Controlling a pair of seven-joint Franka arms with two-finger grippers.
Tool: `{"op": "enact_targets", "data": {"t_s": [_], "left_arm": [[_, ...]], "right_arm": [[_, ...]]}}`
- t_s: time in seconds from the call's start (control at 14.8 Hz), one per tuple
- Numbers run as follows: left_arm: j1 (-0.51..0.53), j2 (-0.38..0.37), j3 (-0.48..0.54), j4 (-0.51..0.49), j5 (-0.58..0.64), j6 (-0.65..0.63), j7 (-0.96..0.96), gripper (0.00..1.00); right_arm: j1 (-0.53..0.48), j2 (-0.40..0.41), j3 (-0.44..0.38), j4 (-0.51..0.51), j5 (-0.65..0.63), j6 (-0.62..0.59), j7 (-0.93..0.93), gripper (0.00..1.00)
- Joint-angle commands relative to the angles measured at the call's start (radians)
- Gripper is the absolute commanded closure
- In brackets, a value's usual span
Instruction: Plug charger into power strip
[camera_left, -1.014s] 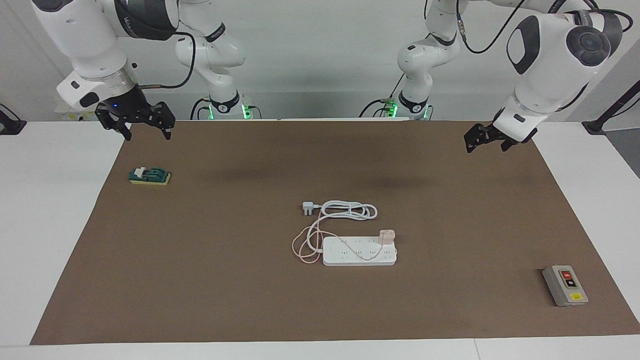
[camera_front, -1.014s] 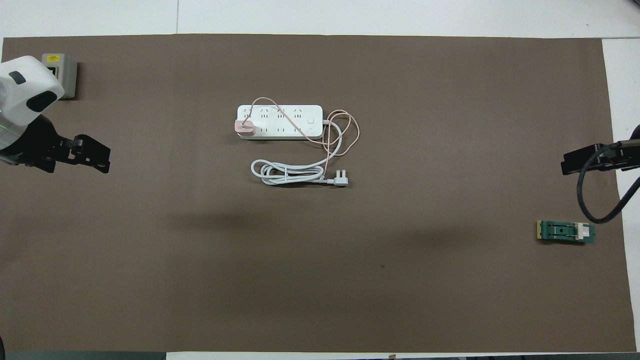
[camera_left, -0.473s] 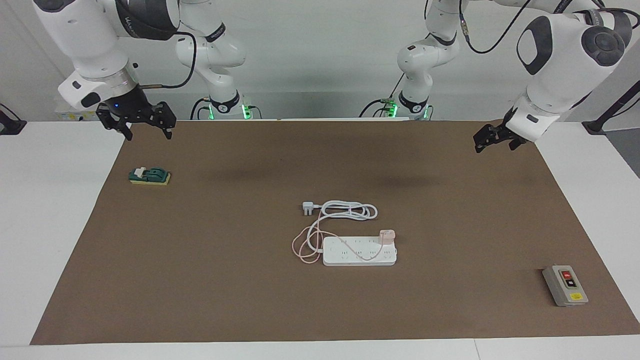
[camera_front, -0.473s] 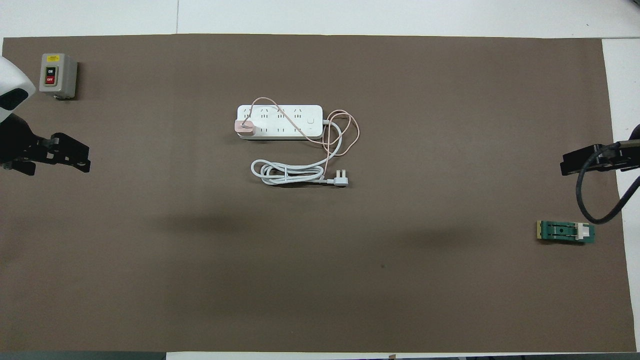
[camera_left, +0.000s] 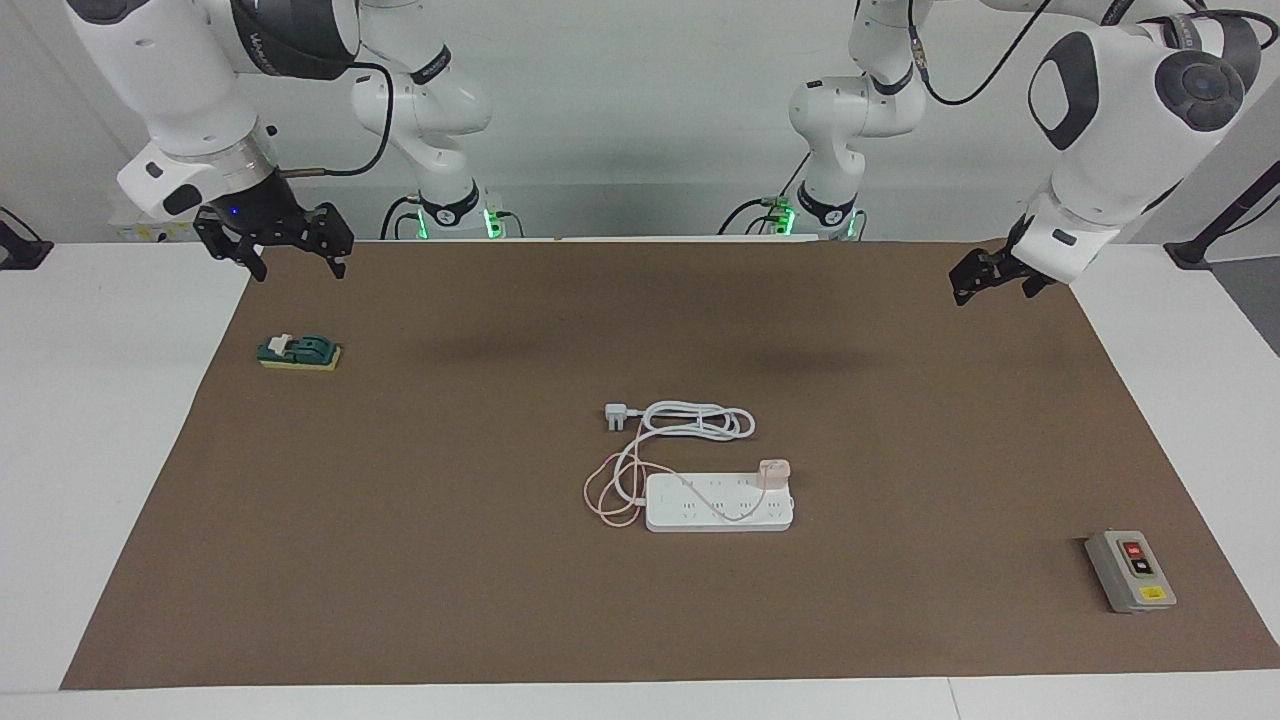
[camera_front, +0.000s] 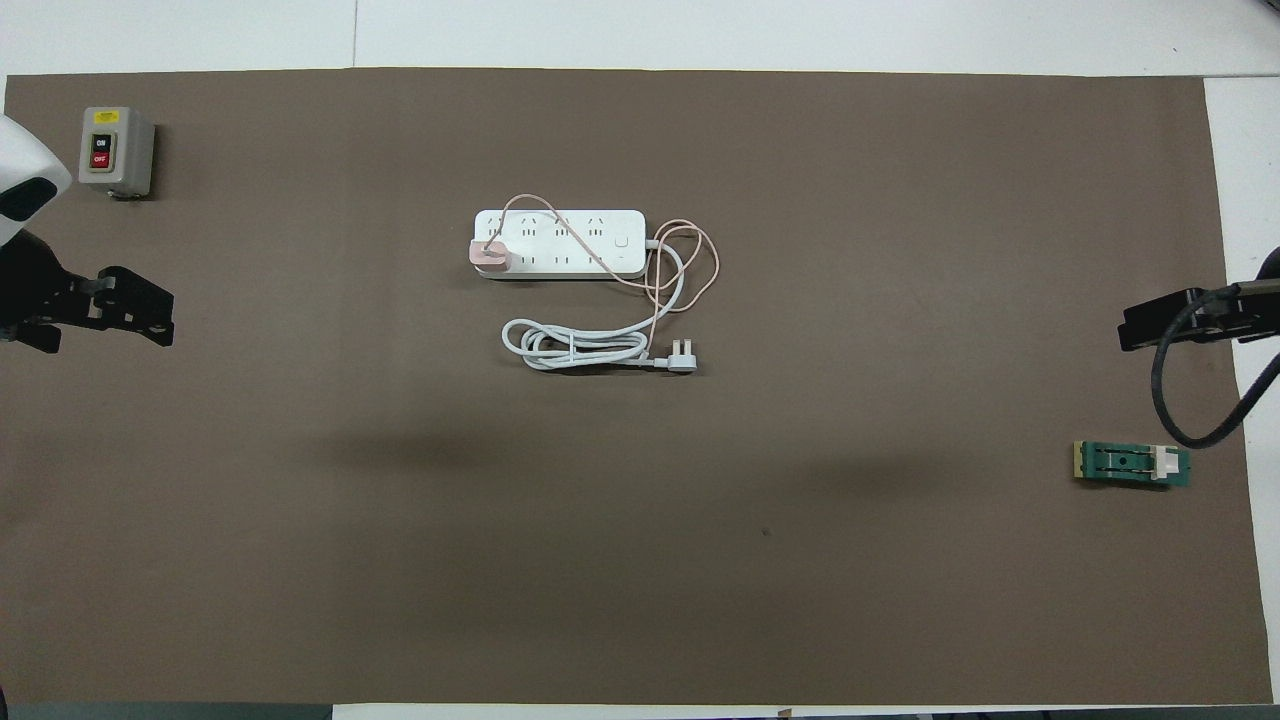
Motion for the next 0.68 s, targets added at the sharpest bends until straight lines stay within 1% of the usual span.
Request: {"op": "enact_targets", "data": {"t_s": [0.0,0.14,0.27,0.41,0.61], "left_arm": [[-0.015,-0.021,0.022,-0.012,-0.009,-0.014,0.006,0.0],[0.011,-0.055,0.021,-0.026,-0.011,-0.02,0.017,0.0],[0.013,-0.088,0.021,-0.056,-0.011,-0.023,0.026,0.0],[0.013,-0.095,0.019,-0.075,-0.011,-0.02,0.026,0.0],[0.018,-0.131,0.015,-0.153,-0.009,0.029,0.064,0.0]], "right_arm": [[-0.012,-0.011,0.007,-0.005,0.016,-0.011,-0.025,0.0],[-0.012,-0.011,0.007,-0.004,0.017,-0.011,-0.025,0.0],[-0.01,-0.011,0.007,-0.005,0.016,-0.011,-0.025,0.0],[-0.01,-0.011,0.007,-0.005,0.016,-0.011,-0.025,0.0],[-0.01,-0.011,0.007,-0.005,0.016,-0.011,-0.027,0.0]]}}
